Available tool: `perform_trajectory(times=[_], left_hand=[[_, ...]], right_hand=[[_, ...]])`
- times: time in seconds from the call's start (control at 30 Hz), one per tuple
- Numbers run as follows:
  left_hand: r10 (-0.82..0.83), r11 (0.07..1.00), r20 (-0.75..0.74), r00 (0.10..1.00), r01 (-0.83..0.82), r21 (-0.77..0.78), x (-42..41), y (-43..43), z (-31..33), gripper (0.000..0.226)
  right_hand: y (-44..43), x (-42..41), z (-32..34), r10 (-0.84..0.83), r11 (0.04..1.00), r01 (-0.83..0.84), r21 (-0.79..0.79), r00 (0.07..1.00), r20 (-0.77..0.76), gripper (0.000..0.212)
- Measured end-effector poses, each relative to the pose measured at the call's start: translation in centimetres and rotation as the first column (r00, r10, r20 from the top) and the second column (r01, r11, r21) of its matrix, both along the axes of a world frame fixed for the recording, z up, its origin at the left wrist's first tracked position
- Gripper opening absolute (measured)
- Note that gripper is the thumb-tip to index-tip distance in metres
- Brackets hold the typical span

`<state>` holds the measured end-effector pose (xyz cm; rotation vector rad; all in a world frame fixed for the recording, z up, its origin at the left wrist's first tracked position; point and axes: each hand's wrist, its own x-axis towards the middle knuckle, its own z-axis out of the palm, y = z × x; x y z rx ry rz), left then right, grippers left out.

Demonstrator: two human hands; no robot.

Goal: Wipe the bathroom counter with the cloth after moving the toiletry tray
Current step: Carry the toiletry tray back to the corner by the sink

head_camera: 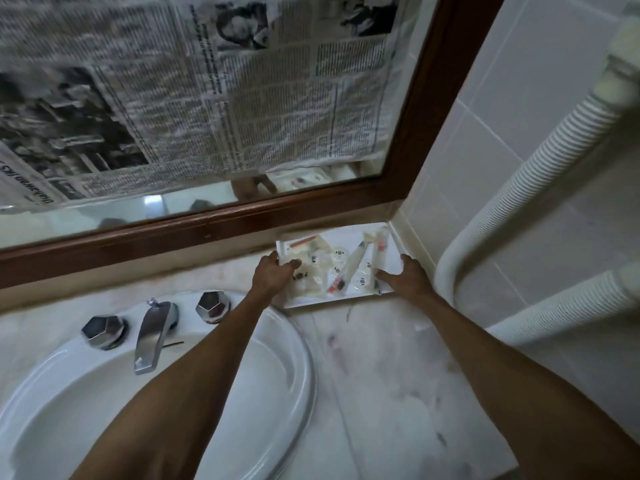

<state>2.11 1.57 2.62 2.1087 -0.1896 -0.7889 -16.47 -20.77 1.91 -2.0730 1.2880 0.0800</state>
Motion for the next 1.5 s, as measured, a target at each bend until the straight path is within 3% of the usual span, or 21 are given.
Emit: perform_trajectory(times=[0.27, 0.4, 0.47, 0.57, 0.7, 0.83, 0.97, 1.03, 1.1, 1.33, 1.5], left_hand=[[0.036, 0.999, -0.037, 0.999, -0.036, 0.019, -0.6, -1.7, -1.7, 0.033], [0.059, 0.998, -0.069, 0.996, -0.058, 0.011, -1.2, -2.7, -2.1, 0.052], [0.083, 0.996, -0.072, 0.994, -0.082, 0.021, -1.3, -3.0, -2.4, 0.065], [0.099, 0.995, -0.083, 0.992, -0.098, 0.019, -1.5, -3.2, -2.6, 0.048], [0.111, 0.994, -0.074, 0.991, -0.109, 0.032, -1.5, -3.4, -3.5, 0.07], [0.097, 0.995, -0.071, 0.993, -0.095, 0.029, -1.7, -3.7, -3.4, 0.061], [0.073, 0.997, -0.059, 0.996, -0.072, 0.02, -1.6, -3.8, -3.3, 0.07], [0.052, 0.998, -0.07, 0.996, -0.05, 0.022, -1.6, -3.8, -3.0, 0.057], [0.032, 0.999, -0.082, 0.996, -0.031, 0.02, -1.5, -3.7, -3.1, 0.051], [-0.025, 1.0, -0.112, 0.993, 0.026, 0.011, -1.3, -3.8, -2.3, 0.069], [-0.146, 0.98, -0.018, 0.989, 0.147, 0.134, -0.8, -2.7, -0.7, 0.063]], right_hand=[[-1.7, -0.3, -0.6, 0.166, 0.986, -0.166, 0.0, 0.981, -0.097, 0.135], [-2.4, -0.7, -1.4, 0.199, 0.98, -0.196, 0.037, 0.972, -0.126, 0.145], [-2.5, -0.8, -1.7, 0.189, 0.982, -0.187, 0.024, 0.976, -0.107, 0.143], [-2.6, -0.9, -2.1, 0.182, 0.983, -0.181, 0.015, 0.981, -0.062, 0.136], [-2.7, -0.9, -2.7, 0.201, 0.979, -0.201, -0.011, 0.98, -0.008, 0.129], [-2.8, -0.9, -2.7, 0.181, 0.983, -0.18, -0.043, 0.983, 0.02, 0.122], [-2.7, -1.0, -2.8, 0.169, 0.981, -0.166, -0.096, 0.985, 0.032, 0.115], [-2.4, -1.0, -2.8, 0.166, 0.98, -0.16, -0.12, 0.985, 0.04, 0.111], [-2.2, -1.1, -2.8, 0.171, 0.976, -0.165, -0.143, 0.985, 0.035, 0.107], [-1.8, -1.2, -2.5, 0.14, 0.961, -0.147, -0.234, 0.989, -0.047, 0.094], [-0.2, 0.0, -1.6, 0.166, 0.947, -0.186, -0.264, 0.981, -0.096, 0.102]])
